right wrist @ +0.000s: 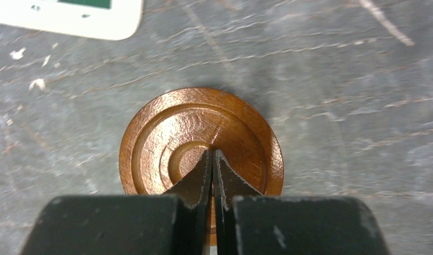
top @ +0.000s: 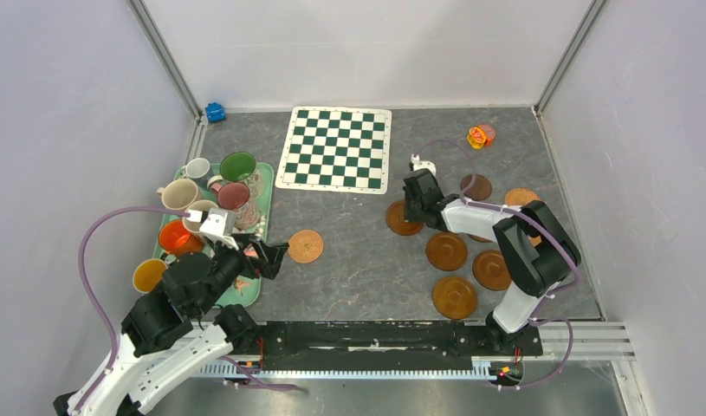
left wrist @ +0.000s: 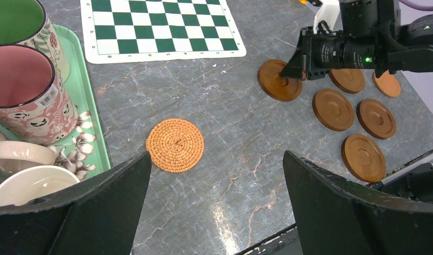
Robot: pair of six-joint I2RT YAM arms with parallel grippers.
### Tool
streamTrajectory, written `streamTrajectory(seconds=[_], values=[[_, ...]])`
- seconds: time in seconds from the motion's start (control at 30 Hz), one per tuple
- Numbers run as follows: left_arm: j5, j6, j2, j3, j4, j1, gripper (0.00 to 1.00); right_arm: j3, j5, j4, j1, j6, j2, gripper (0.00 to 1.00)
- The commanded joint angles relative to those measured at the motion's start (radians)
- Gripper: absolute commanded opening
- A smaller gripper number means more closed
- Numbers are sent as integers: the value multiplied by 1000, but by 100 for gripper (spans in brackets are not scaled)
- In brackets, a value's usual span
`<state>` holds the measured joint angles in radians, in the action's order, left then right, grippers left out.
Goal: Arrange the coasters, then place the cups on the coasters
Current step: Move the coaster to the center of the board.
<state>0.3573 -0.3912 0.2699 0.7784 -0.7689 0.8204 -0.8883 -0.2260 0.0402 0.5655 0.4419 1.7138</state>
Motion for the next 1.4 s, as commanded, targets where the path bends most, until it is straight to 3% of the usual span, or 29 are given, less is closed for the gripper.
streamTrajectory(seconds=[0.0, 0.6, 1.37], values=[[0, 6, 8, -2, 30, 2, 100, 15, -48, 27, -72, -59, -24, 0], [2, 8, 12, -4, 30, 2, 100, 43, -61, 30, -227, -110, -33, 0], [5, 8, 12, -3, 29, 2, 100, 16, -73, 27, -263, -156, -28, 0]])
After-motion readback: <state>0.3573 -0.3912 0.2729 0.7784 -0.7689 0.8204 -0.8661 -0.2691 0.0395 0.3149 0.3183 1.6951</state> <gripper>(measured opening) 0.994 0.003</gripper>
